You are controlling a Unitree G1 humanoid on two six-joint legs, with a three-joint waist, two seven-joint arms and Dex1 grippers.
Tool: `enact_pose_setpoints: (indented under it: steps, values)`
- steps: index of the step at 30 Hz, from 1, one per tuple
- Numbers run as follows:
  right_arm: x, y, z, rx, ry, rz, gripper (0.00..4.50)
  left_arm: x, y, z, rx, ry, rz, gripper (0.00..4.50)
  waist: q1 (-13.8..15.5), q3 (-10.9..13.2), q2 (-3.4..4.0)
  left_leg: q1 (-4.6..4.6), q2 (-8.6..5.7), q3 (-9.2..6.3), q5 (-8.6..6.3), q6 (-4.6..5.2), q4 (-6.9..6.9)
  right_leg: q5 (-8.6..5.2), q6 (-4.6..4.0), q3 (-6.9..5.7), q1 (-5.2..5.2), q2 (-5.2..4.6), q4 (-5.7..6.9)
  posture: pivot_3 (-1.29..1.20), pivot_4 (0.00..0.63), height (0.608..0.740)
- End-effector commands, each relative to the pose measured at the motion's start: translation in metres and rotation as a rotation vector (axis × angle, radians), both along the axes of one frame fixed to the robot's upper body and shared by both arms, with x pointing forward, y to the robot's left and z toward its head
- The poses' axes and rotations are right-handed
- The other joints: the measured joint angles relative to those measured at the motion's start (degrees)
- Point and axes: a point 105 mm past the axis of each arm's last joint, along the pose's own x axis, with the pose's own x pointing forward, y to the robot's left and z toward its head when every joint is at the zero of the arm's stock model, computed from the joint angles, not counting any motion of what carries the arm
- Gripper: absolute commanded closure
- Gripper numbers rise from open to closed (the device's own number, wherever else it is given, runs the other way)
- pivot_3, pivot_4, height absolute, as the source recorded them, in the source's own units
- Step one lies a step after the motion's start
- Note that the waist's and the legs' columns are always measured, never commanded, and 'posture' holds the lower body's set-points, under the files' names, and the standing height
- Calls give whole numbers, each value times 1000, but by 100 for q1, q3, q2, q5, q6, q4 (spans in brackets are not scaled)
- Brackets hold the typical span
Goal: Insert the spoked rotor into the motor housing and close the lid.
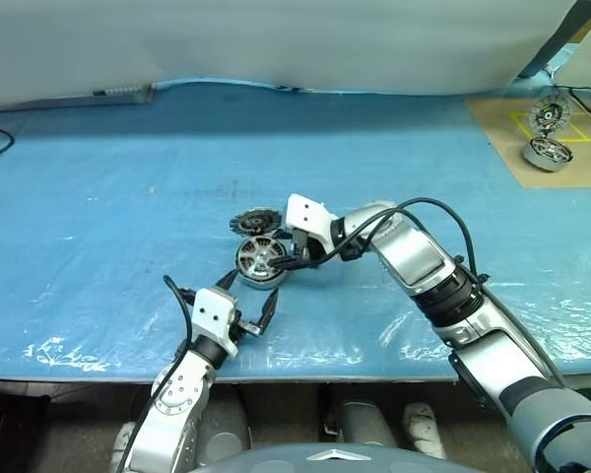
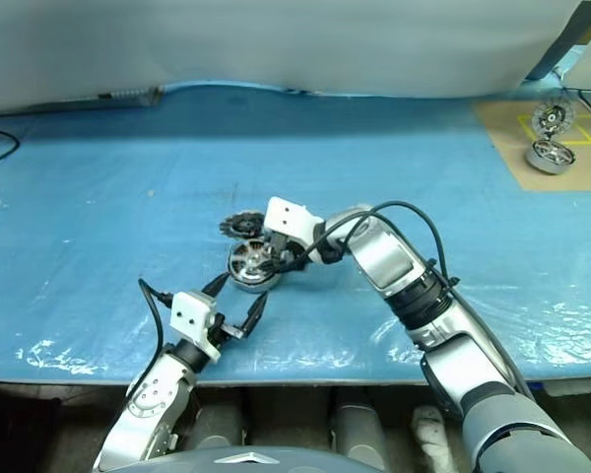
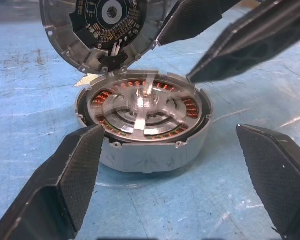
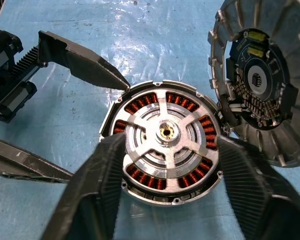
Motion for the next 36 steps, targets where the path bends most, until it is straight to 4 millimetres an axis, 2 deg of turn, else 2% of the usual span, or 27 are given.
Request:
enact_pose_setpoints:
  steps: [1, 5, 6, 9, 13, 16, 18, 21, 24, 26, 29, 32, 36]
  values:
    - [-5, 9, 13, 46, -36, 21, 597, -1, 2, 6, -8, -27, 13, 0, -3, 0, 0, 0, 0, 0, 0, 0, 0, 0, 0, 0, 0, 0, 0, 0, 150, 740]
    - [-2, 11, 21, 107, -16, -22, 597, -1, 5, 6, -9, -27, 21, 0, -5, 0, 0, 1, 0, 0, 0, 0, 0, 0, 0, 0, 0, 1, 1, 0, 150, 740]
    - [-1, 11, 22, 136, -2, -48, 1034, -1, 5, 6, -10, -27, 24, 0, -3, 0, 0, 1, 0, 0, 0, 0, 0, 0, 0, 0, 0, 0, 1, 0, 150, 740]
    - [0, 4, 18, 173, 47, -102, 1908, -1, 8, 7, -12, -31, 31, 0, 3, 0, 0, 1, 0, 0, 0, -1, 0, 0, 0, 0, 0, 0, 0, 0, 150, 740]
    - [-1, -31, 16, 137, 84, -124, 3418, -1, 13, 11, -15, -40, 41, 0, 46, 0, 0, -2, -2, 0, 1, -1, 0, 0, 0, 0, 1, -1, -5, 0, 150, 740]
    - [9, -60, 15, 46, 51, -151, 4491, 0, 15, 12, -12, -45, 39, 0, 51, 0, 0, -1, -2, 0, 1, -1, 1, 1, 1, 0, 1, -1, -4, 0, 150, 740]
    - [29, -66, 22, 29, -16, -195, 4491, 1, 16, 13, -10, -46, 35, 0, -12, 0, 0, 4, -1, 1, 0, -1, 1, 1, 0, 1, 3, 1, 0, 0, 150, 740]
    - [61, -59, 36, 54, -135, -252, 4491, 3, 15, 13, -10, -46, 27, 0, -108, 0, 1, 1, 2, 8, -8, 14, 0, 7, -11, 11, 0, 11, 9, 0, 150, 740]
    - [84, -36, 51, 153, -187, -260, 4491, 5, 15, 13, -12, -46, 22, 0, -130, 0, 2, 2, 6, 7, -9, 15, 3, 9, -15, 11, -10, 14, 17, 0, 150, 740]
    - [90, -16, 60, 215, -199, -220, 4491, 5, 14, 13, -14, -45, 18, 0, -126, -1, 5, -1, 6, 7, -9, 15, 13, 11, -19, 9, -20, 12, 19, 0, 150, 740]
    - [90, 10, 64, 274, -161, -150, 4491, 4, 13, 12, -15, -41, 14, 0, -105, -1, 5, -47, 6, 8, -8, 17, 22, 13, -21, 6, -58, 8, 20, 0, 150, 740]
    - [78, 32, 62, 313, -80, -38, 4491, 3, 12, 12, -17, -38, 14, 0, -52, 0, 5, -66, 13, 7, -3, 28, 20, 9, -27, -6, -72, 9, 20, 0, 150, 740]
    - [56, 42, 47, 277, 29, 121, 4491, 1, 10, 10, -22, -30, 15, 0, -12, 1, 7, -67, 20, 7, 0, 36, 20, 6, -32, -13, -74, 11, 24, 0, 150, 740]
